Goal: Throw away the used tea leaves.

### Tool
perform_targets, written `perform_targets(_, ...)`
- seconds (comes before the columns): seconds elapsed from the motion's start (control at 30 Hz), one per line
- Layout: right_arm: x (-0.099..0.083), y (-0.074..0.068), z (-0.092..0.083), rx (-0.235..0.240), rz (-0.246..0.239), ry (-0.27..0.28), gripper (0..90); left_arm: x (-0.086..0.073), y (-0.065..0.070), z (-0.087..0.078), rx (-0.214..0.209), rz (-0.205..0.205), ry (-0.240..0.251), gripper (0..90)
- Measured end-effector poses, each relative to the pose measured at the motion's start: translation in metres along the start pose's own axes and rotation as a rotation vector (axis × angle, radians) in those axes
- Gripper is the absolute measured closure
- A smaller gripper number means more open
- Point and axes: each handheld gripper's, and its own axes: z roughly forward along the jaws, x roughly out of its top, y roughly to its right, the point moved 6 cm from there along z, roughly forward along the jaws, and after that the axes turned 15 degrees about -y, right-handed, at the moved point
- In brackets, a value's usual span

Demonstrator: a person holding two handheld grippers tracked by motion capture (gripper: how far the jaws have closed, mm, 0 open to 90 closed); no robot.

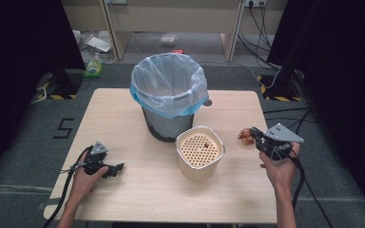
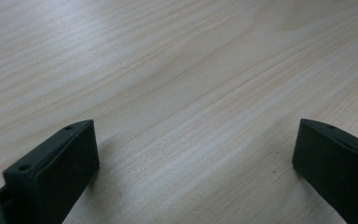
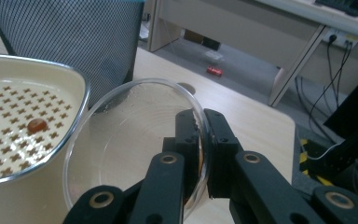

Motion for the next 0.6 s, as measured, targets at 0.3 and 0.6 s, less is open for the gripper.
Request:
perform_targets(0.3,0.033,-0.007,0.001,-0.057,-0.084,0.061,85.8,0.000,0.000,0.000,0.000,0.000,-0.001,0.0)
perform_targets(0.6,0.057,-0.024,0.008,-0.141,-0.208,0.125,85.8,0.000,0.000,0.000,0.000,0.000,0.000,0.0)
